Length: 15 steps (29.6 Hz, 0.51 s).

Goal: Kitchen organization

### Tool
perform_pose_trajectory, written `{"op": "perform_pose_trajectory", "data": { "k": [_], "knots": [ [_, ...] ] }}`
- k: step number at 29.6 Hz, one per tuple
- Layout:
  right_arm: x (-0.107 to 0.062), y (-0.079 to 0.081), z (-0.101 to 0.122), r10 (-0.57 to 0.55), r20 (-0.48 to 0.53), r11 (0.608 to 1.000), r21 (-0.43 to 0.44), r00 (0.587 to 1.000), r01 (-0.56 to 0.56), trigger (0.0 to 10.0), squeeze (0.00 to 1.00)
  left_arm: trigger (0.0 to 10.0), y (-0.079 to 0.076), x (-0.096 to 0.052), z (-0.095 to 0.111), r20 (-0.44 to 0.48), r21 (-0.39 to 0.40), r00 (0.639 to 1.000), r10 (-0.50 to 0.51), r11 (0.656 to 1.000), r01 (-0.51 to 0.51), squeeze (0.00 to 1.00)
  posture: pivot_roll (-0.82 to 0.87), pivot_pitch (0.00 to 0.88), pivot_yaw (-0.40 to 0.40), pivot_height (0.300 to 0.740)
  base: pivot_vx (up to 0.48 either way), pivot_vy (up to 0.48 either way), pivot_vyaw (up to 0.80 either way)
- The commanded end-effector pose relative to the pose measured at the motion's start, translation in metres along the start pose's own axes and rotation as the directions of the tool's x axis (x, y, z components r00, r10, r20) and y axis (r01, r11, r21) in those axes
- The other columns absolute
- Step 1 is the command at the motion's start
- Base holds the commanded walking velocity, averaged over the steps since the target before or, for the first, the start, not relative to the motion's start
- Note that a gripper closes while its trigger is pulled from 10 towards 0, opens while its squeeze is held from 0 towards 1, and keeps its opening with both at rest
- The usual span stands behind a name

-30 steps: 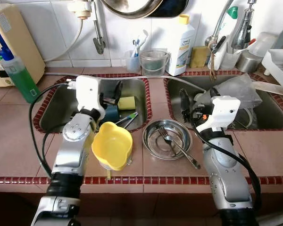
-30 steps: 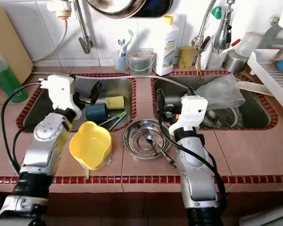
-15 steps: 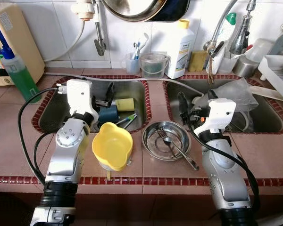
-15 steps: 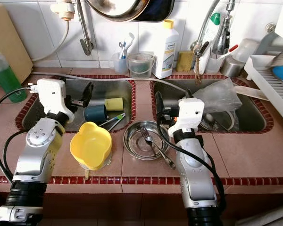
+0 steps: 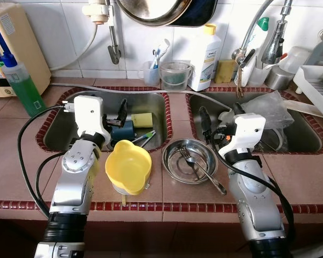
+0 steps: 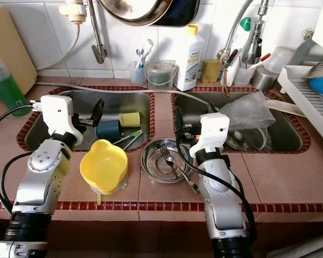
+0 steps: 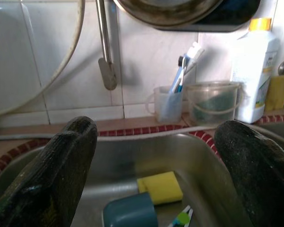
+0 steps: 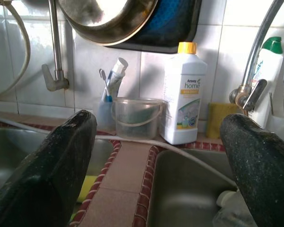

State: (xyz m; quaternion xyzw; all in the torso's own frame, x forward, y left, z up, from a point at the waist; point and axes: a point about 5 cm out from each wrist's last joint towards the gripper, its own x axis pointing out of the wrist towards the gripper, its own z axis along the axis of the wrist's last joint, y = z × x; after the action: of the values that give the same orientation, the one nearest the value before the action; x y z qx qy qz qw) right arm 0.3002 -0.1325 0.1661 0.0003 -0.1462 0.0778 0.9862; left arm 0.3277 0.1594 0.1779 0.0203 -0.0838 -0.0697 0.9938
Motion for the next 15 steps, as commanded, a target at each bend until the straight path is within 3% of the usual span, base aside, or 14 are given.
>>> {"op": "perform_pose_trajectory", "data": {
  "k": [1, 6, 15],
  "knots": [
    [-0.001, -0.001, -0.001, 0.004, -0.010, 1.000, -0.002, 1.000, -0.004, 10.0, 0.00, 10.0, 0.005, -0.003, 0.004, 0.004, 0.016, 1.000, -0.005, 1.000, 0.005, 0.00, -0.05, 0.000, -0.003, 0.740, 0.000, 0.000, 0.00],
    [-0.006, -0.003, -0.005, 0.015, -0.028, 1.000, -0.014, 0.999, -0.015, 10.0, 0.00, 10.0, 0.014, -0.013, 0.002, -0.019, 0.037, 1.000, -0.019, 0.999, 0.019, 0.00, -0.04, 0.006, -0.006, 0.740, 0.000, 0.000, 0.00],
    [-0.005, -0.001, -0.004, 0.016, -0.028, 1.000, -0.010, 0.999, -0.016, 10.0, 0.00, 10.0, 0.008, -0.015, 0.004, -0.005, 0.011, 1.000, -0.020, 1.000, 0.020, 0.00, -0.04, 0.021, -0.009, 0.740, 0.000, 0.000, 0.00]
  ]
}}
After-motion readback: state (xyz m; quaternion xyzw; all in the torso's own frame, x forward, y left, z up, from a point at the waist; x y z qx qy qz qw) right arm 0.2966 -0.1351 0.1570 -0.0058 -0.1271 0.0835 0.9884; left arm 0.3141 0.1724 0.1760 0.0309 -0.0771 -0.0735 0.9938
